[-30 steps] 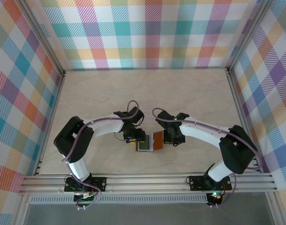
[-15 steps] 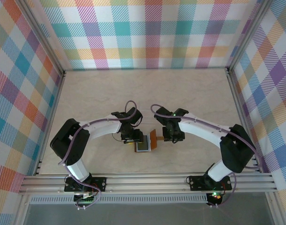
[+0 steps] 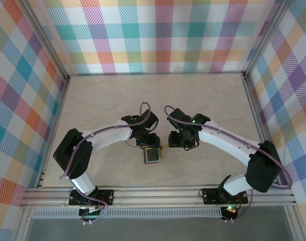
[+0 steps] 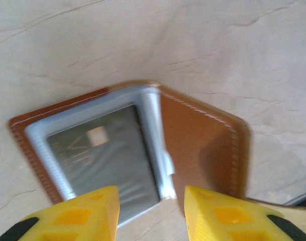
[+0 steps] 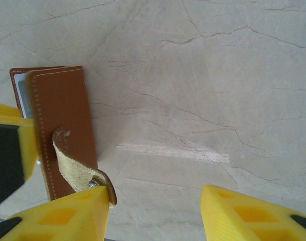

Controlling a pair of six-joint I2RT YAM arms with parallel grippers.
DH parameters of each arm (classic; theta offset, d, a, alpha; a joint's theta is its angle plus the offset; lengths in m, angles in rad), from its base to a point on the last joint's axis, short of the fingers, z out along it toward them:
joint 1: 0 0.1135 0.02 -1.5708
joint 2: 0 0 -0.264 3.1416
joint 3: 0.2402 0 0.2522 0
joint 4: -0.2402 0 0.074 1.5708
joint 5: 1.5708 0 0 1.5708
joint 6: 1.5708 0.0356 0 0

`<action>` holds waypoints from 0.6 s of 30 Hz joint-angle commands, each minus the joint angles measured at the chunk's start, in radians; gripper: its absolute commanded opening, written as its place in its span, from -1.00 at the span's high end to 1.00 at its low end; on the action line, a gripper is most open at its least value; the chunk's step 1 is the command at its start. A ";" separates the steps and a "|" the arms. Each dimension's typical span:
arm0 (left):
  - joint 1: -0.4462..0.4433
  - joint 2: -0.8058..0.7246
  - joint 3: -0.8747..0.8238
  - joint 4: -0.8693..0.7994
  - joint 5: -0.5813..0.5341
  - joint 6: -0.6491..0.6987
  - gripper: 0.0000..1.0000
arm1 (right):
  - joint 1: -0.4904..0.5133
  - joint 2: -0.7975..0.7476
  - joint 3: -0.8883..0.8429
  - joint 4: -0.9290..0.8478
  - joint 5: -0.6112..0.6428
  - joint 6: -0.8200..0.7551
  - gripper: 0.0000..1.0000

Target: Take the credit cards out of the card holder

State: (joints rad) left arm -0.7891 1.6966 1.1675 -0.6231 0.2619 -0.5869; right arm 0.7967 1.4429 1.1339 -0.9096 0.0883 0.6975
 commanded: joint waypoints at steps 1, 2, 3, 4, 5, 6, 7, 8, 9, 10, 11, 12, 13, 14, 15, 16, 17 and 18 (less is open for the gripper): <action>-0.029 0.059 0.040 0.002 0.050 -0.002 0.27 | -0.004 -0.027 0.018 -0.014 -0.016 -0.003 -0.04; -0.034 0.073 0.046 0.009 0.056 -0.005 0.27 | -0.006 -0.033 0.020 -0.012 -0.017 -0.001 -0.04; -0.038 0.085 0.049 0.017 0.061 -0.007 0.28 | -0.008 -0.039 0.018 -0.004 -0.027 0.000 -0.04; -0.042 0.099 0.050 0.027 0.067 -0.008 0.31 | -0.013 -0.049 0.014 0.010 -0.046 0.003 -0.04; -0.044 0.115 0.050 0.036 0.073 -0.009 0.35 | -0.020 -0.055 0.005 0.030 -0.074 0.005 -0.04; -0.046 0.131 0.050 0.043 0.079 -0.009 0.41 | -0.026 -0.062 -0.007 0.049 -0.094 0.008 -0.04; -0.048 0.146 0.050 0.050 0.088 -0.010 0.45 | -0.038 -0.065 -0.026 0.069 -0.115 0.012 -0.04; -0.053 0.161 0.049 0.056 0.089 -0.009 0.46 | -0.056 -0.064 -0.045 0.084 -0.141 0.018 -0.03; -0.056 0.171 0.049 0.058 0.091 -0.011 0.45 | -0.074 -0.062 -0.060 0.092 -0.167 0.020 -0.02; -0.058 0.181 0.050 0.057 0.092 -0.009 0.44 | -0.092 -0.064 -0.071 0.095 -0.185 0.017 -0.01; -0.061 0.186 0.052 0.053 0.088 -0.007 0.43 | -0.103 -0.072 -0.079 0.096 -0.187 0.017 -0.01; -0.062 0.187 0.048 0.051 0.081 -0.007 0.43 | -0.114 -0.084 -0.093 0.106 -0.185 0.020 -0.02; -0.063 0.184 0.042 0.052 0.074 -0.007 0.43 | -0.130 -0.096 -0.109 0.124 -0.201 0.020 -0.02; -0.062 0.182 0.033 0.055 0.071 -0.006 0.42 | -0.147 -0.103 -0.123 0.142 -0.228 0.023 -0.03; -0.063 0.181 0.025 0.057 0.068 -0.007 0.42 | -0.165 -0.103 -0.143 0.176 -0.268 0.026 -0.04; -0.062 0.182 0.019 0.062 0.069 -0.006 0.42 | -0.177 -0.093 -0.163 0.208 -0.308 0.030 -0.04; -0.063 0.184 0.014 0.065 0.072 -0.005 0.42 | -0.184 -0.077 -0.176 0.234 -0.340 0.031 -0.04; -0.062 0.189 0.011 0.066 0.073 -0.005 0.43 | -0.188 -0.054 -0.185 0.258 -0.365 0.033 -0.03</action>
State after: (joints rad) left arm -0.8368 1.8748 1.2007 -0.5591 0.3248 -0.5903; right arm 0.6201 1.3712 0.9775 -0.7448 -0.1555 0.7128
